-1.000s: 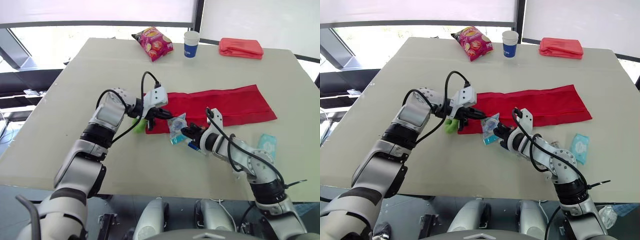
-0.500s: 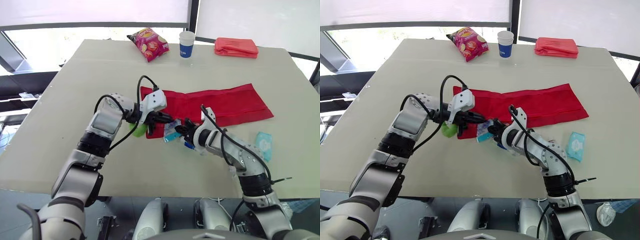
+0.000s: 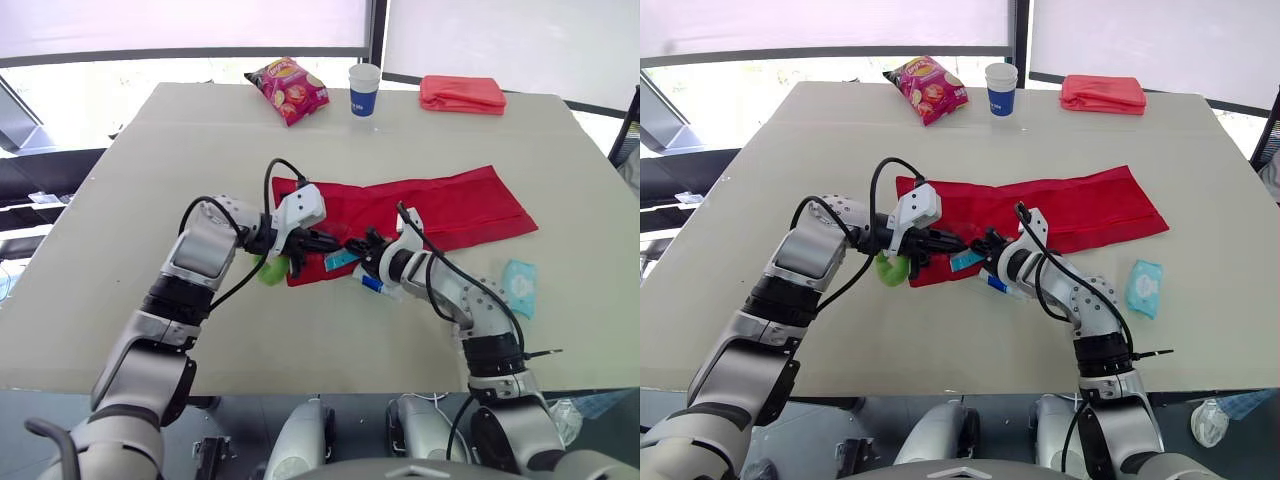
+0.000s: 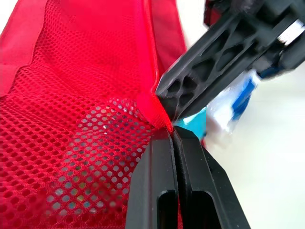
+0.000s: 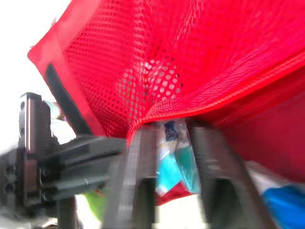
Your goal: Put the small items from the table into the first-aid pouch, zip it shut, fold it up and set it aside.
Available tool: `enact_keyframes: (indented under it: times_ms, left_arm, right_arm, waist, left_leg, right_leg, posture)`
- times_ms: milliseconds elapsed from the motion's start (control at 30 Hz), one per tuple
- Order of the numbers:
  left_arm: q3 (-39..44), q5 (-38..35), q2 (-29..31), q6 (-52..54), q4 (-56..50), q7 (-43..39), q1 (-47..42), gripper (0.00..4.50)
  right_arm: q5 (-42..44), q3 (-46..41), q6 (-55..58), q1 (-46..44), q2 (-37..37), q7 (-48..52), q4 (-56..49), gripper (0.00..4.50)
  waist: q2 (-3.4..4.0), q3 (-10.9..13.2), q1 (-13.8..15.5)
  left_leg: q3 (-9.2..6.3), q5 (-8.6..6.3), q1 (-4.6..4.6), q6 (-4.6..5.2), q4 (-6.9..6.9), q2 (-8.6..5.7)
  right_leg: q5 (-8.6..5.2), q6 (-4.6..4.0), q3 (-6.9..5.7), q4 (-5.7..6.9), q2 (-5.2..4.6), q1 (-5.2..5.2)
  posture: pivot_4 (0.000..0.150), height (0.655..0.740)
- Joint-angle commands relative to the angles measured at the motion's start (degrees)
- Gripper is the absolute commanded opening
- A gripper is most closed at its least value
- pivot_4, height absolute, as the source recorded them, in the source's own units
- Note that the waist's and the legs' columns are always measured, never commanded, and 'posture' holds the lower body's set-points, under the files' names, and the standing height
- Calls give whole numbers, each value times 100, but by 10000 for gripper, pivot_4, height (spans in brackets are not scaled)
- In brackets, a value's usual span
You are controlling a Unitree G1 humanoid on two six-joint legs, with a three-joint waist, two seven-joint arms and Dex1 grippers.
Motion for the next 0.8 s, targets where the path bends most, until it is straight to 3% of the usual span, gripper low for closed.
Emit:
enact_keyframes:
  times_ms: [33,167,200,267,400,633,800]
  left_arm:
    - [11,49,7,-257,179,-22,-140,0]
    - [9,44,-3,-338,307,-1,-178,0]
    - [13,35,-7,-340,316,7,-179,0]
    - [29,8,-26,-314,323,19,-184,0]
    - [49,-46,-90,-212,270,47,-219,0]
    - [113,-140,-122,18,-7,96,-209,0]
    - [99,-191,-67,141,-360,109,-1,0]
  right_arm:
    - [-654,234,413,220,-643,724,-1038,30153]
    - [-981,361,714,448,-1390,1446,-2112,30153]
    - [-1193,426,713,448,-1543,1614,-2272,27499]
    - [-1641,608,676,383,-1729,1982,-2428,20811]
    - [-2956,1345,367,75,-1848,2750,-2206,929]
    - [-4682,2229,-221,-322,-1309,3539,-900,929]
    - [-5684,2238,-915,-626,-589,3701,189,929]
  waist:
    - [0,0,23]
    - [0,0,73]
    - [-1,0,70]
    - [-1,0,67]
    - [-1,0,74]
    - [-2,-1,138]
    - [-3,-1,132]
  left_leg:
    - [-1,0,-6,0,0,0]
    - [-1,0,-15,1,0,-3]
    - [0,-1,-15,2,0,-4]
    - [0,-2,-15,3,0,-4]
    - [-6,-1,-11,2,0,-1]
    - [-2,2,-13,-2,1,-8]
    - [-2,5,-11,-8,3,-11]
  right_leg:
    - [0,0,-2,-4,-1,-2]
    - [0,1,-6,-15,-7,-2]
    - [0,1,-4,-16,-7,-3]
    - [0,2,-3,-15,-7,-3]
    - [0,1,-10,-10,1,-3]
    - [0,2,-25,-11,3,-3]
    - [1,2,-25,-8,1,-3]
  posture:
    - [1500,7400]
    - [1500,7400]
    - [1500,7400]
    - [1500,7400]
    - [1500,7400]
    - [1500,7400]
    - [1500,7400]
